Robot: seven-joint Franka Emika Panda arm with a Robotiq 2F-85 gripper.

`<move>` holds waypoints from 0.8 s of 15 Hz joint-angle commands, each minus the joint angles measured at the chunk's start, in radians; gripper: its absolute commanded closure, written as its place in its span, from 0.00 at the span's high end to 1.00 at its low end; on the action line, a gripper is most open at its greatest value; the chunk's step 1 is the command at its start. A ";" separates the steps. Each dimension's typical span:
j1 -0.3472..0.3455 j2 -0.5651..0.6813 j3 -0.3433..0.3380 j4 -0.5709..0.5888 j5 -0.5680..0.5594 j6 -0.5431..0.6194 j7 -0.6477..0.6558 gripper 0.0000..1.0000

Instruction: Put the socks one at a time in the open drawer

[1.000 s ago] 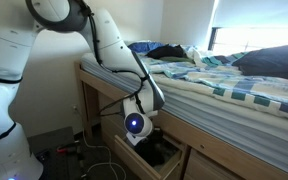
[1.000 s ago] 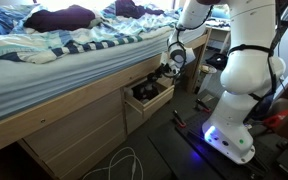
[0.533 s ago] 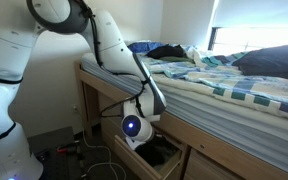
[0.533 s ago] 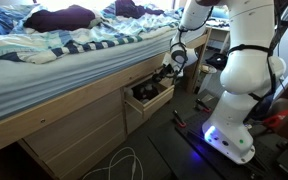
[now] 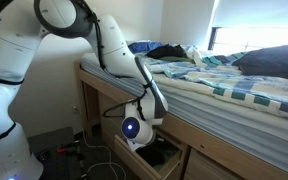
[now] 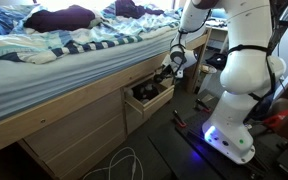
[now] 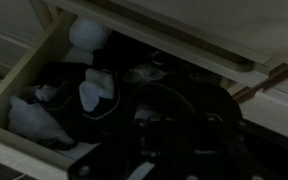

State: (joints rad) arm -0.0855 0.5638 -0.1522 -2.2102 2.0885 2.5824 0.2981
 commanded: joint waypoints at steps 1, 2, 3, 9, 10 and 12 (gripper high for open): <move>0.002 0.024 0.006 0.037 0.068 0.033 -0.014 0.07; 0.001 0.028 0.007 0.040 0.072 0.031 -0.010 0.44; 0.000 0.032 0.007 0.042 0.079 0.031 -0.010 0.45; -0.002 0.017 0.002 0.027 0.106 0.025 -0.026 0.89; -0.002 0.013 0.001 0.024 0.110 0.024 -0.029 0.95; -0.004 -0.004 0.000 0.009 0.110 0.020 -0.035 1.00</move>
State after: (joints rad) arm -0.0852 0.5993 -0.1527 -2.1814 2.1668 2.5868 0.2970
